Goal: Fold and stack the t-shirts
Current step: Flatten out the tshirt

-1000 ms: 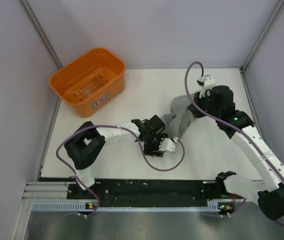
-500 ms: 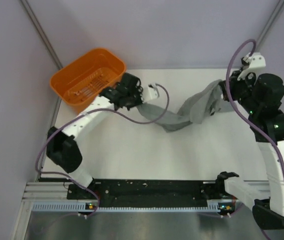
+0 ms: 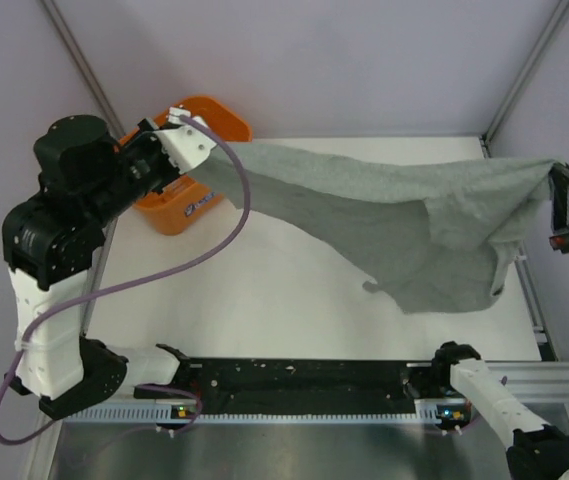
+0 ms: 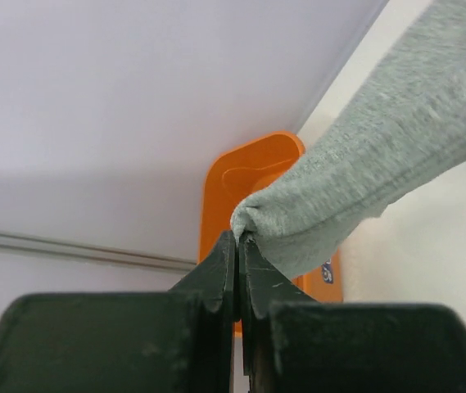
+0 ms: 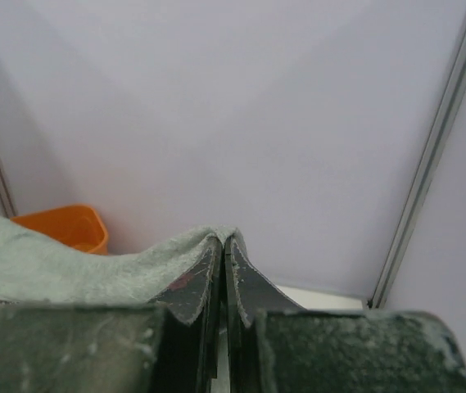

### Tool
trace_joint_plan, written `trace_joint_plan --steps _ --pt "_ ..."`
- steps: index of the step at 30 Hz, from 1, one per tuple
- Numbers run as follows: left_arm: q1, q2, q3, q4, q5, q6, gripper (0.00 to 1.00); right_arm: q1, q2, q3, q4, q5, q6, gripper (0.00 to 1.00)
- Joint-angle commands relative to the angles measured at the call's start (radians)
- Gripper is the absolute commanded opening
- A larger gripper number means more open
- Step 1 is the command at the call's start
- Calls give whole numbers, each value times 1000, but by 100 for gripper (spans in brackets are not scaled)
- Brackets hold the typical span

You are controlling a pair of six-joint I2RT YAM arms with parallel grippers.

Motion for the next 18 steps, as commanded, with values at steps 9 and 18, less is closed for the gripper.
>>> trace_joint_plan --steps 9,18 --pt "-1 16 -43 -60 79 -74 0 -3 154 -64 20 72 -19 0" --pt "18 249 -103 402 -193 -47 0 -191 557 170 158 -39 62 0"
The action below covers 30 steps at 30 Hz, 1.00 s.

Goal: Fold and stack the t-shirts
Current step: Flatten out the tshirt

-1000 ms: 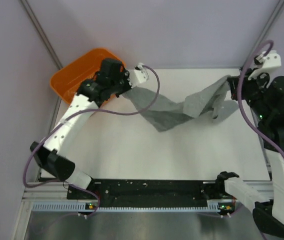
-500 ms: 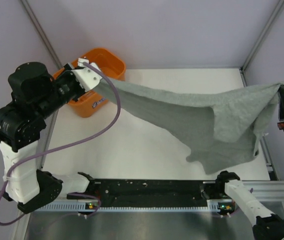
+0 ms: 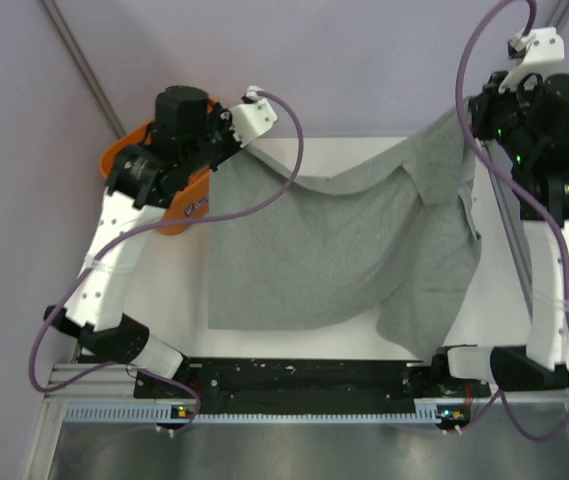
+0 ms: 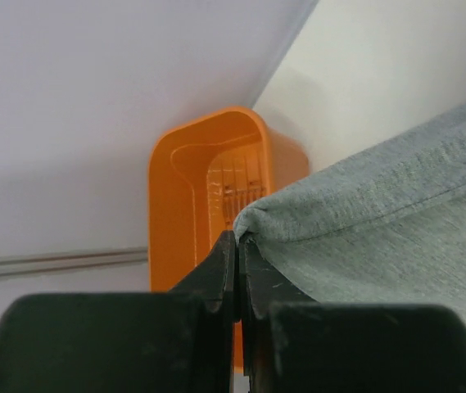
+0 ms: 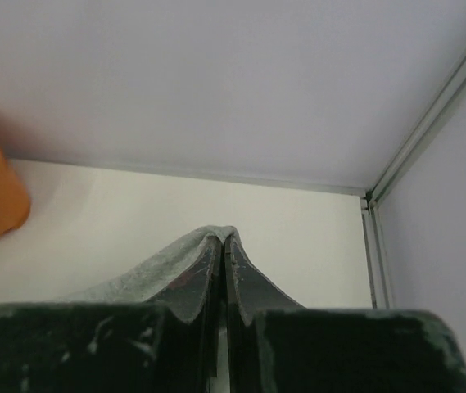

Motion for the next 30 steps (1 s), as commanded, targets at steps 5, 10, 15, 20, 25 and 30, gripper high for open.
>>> trace_joint_plan --steps 5,10,15,20,25,30 --pt "34 249 252 453 -186 -15 0 -318 347 434 109 -237 270 0" --pt "34 314 312 536 -173 40 0 -412 377 534 106 -394 318 0" --pt "34 305 219 495 -84 51 0 -423 264 312 85 -416 199 0" --pt "25 254 11 405 75 40 0 -421 85 -92 51 -389 82 0" --pt "7 175 -334 372 157 111 0 -421 41 -409 -3 -346 115 0" --pt "2 112 -617 379 145 157 0 -423 41 -611 32 -395 330 0"
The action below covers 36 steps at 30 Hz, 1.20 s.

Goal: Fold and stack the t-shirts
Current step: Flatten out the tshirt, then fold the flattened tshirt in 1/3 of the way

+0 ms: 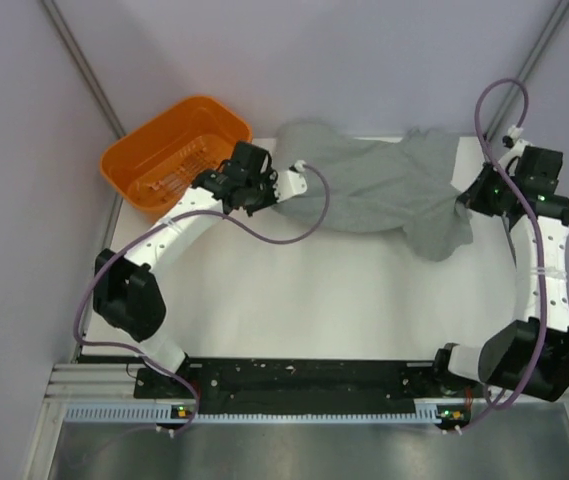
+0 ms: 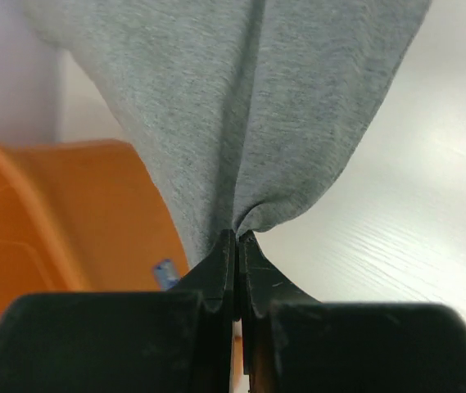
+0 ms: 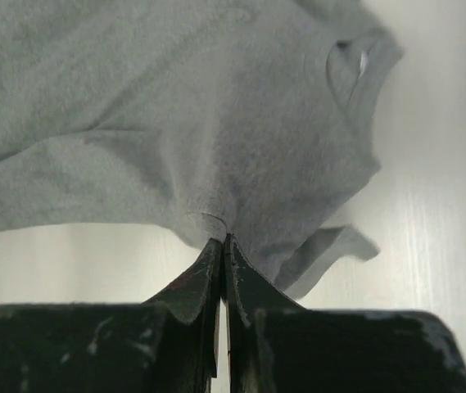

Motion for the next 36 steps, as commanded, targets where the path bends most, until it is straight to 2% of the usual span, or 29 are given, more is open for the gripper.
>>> trace_joint_plan --steps 1,6,12,16,21,25,26,29,30,31,33,34,36 --pt "-2 -108 -172 -9 18 54 0 -9 -25 -157 51 -73 191 0" --pt "-4 -101 -314 -28 22 51 0 -7 -73 -433 183 -63 289 0" --pt "-2 -67 -394 -72 50 25 0 -7 -75 -518 219 127 289 0" --pt "-2 -79 -458 -57 53 22 0 2 37 -439 247 117 272 0" --pt "-2 -105 -509 0 48 2 0 151 233 -304 244 186 190 0" --pt "-2 -91 -504 26 30 -21 0 249 433 -135 209 174 186 0" --pt "-2 -87 -501 29 27 -25 0 266 470 -97 201 184 182 2" --pt "-2 -82 -495 37 27 -33 0 286 562 35 116 223 159 37" --pt "-2 -81 -493 38 28 -34 0 286 565 62 83 253 151 48" --pt "-2 -81 -495 38 30 -38 0 286 553 66 63 299 139 52" --pt "-2 -82 -495 43 30 -47 0 272 493 45 45 394 124 77" --pt "-2 -84 -495 47 34 -54 0 258 448 16 43 414 125 82" --pt "-2 -87 -498 56 40 -74 0 205 336 -51 51 410 156 85"
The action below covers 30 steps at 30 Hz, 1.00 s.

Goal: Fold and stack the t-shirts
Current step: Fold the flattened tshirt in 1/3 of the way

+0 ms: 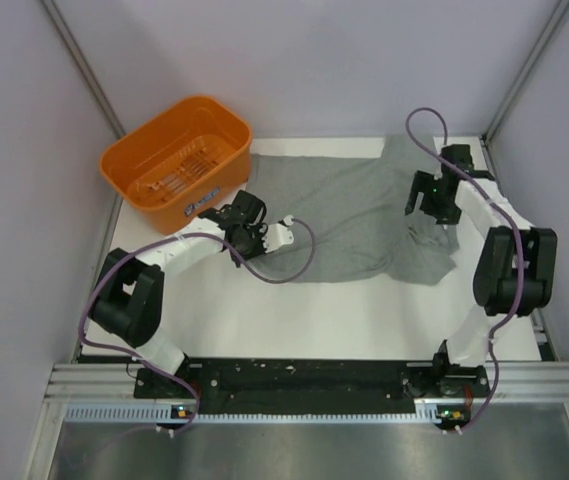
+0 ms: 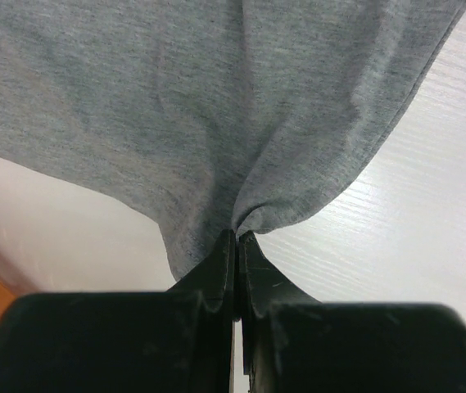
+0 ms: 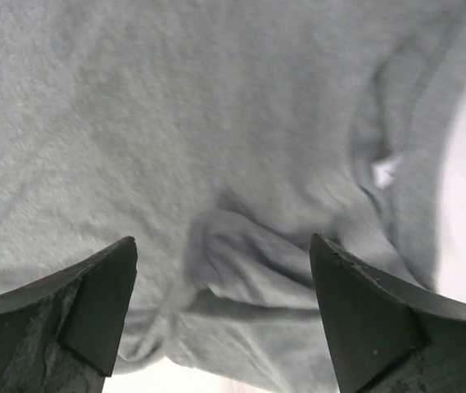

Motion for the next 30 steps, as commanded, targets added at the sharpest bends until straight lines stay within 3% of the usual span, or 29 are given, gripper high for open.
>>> trace_joint_plan --steps 1,4,6,19,25,30 --pt "2 -36 8 44 23 -48 0 -119 -243 -95 -32 67 34 86" --pt "0 -33 10 49 35 -67 0 -280 -345 -280 40 -76 128 83" --pt "0 -30 10 60 28 -82 0 -312 -377 -368 80 -69 154 81" --pt "0 -54 4 61 44 -85 0 -332 -354 -566 213 112 315 64" --pt "0 -56 11 58 41 -79 0 -338 -296 -591 290 -1 341 52" --pt "0 -53 13 57 41 -76 0 -337 -244 -594 337 -61 348 35"
